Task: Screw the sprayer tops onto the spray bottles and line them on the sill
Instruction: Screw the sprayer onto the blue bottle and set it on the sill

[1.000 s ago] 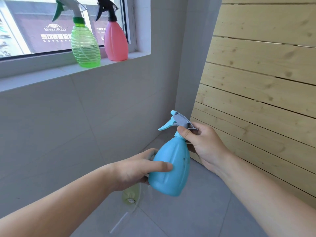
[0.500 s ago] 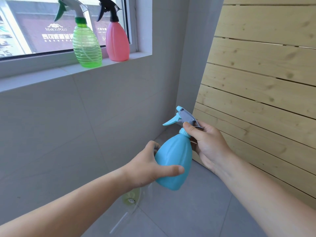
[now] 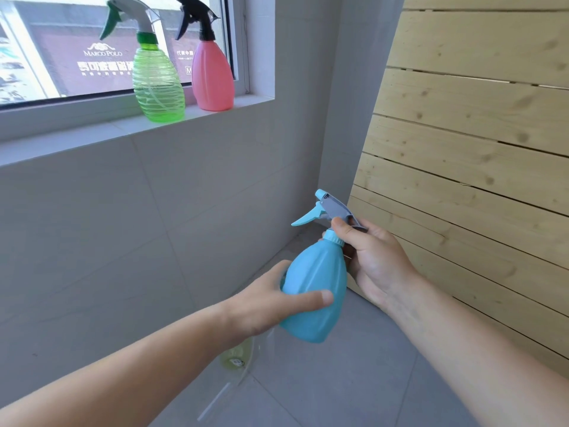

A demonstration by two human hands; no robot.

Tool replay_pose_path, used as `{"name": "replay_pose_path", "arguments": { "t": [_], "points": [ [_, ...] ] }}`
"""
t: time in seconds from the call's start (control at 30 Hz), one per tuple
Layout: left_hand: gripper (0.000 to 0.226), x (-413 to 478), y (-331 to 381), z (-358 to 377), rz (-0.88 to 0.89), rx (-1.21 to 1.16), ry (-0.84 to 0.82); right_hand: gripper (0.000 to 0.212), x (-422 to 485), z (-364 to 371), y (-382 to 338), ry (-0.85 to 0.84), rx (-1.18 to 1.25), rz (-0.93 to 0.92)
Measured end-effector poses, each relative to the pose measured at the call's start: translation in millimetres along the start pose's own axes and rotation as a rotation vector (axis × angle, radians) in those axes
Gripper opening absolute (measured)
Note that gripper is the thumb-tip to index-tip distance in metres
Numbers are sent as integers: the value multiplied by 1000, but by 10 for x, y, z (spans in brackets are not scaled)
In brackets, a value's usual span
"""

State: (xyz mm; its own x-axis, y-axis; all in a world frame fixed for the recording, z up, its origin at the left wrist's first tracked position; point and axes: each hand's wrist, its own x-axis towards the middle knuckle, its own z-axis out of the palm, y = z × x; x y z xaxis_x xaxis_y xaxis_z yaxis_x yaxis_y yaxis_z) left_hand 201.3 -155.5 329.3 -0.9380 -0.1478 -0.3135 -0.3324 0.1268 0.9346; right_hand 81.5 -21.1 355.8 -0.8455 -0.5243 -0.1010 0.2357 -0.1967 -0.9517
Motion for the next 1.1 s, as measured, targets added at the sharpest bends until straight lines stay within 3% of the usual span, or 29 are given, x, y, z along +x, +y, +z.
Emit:
{"name": "replay_pose_path", "arguments": {
  "t": [0.13,0.37,0.63,0.77,0.83,1.0,1.1],
  "points": [
    [63,18,-26,-123,-89,-308,-144,13,-2,-18,-27,-6,31,2],
    [75,9,7,-64,9,-36,12,13,5,-5,24,7,69,28],
    [79,-59,-28,-104,4,-348,-372,16,-32,10,-48,-169,208,74],
    [82,-60,9,-66,29,-368,-322,19,-50,-2,-107,-235,180,59],
    [72,-66,30,-58,45,-331,-276,22,-52,-18,-135,-244,170,49],
    [57,-65,48,-28,54,-253,-200,18,-50,-16,-93,-154,163,26],
    [65,-58,32,-52,52,-223,-159,14,-54,13,-56,-91,148,17]
  ]
}}
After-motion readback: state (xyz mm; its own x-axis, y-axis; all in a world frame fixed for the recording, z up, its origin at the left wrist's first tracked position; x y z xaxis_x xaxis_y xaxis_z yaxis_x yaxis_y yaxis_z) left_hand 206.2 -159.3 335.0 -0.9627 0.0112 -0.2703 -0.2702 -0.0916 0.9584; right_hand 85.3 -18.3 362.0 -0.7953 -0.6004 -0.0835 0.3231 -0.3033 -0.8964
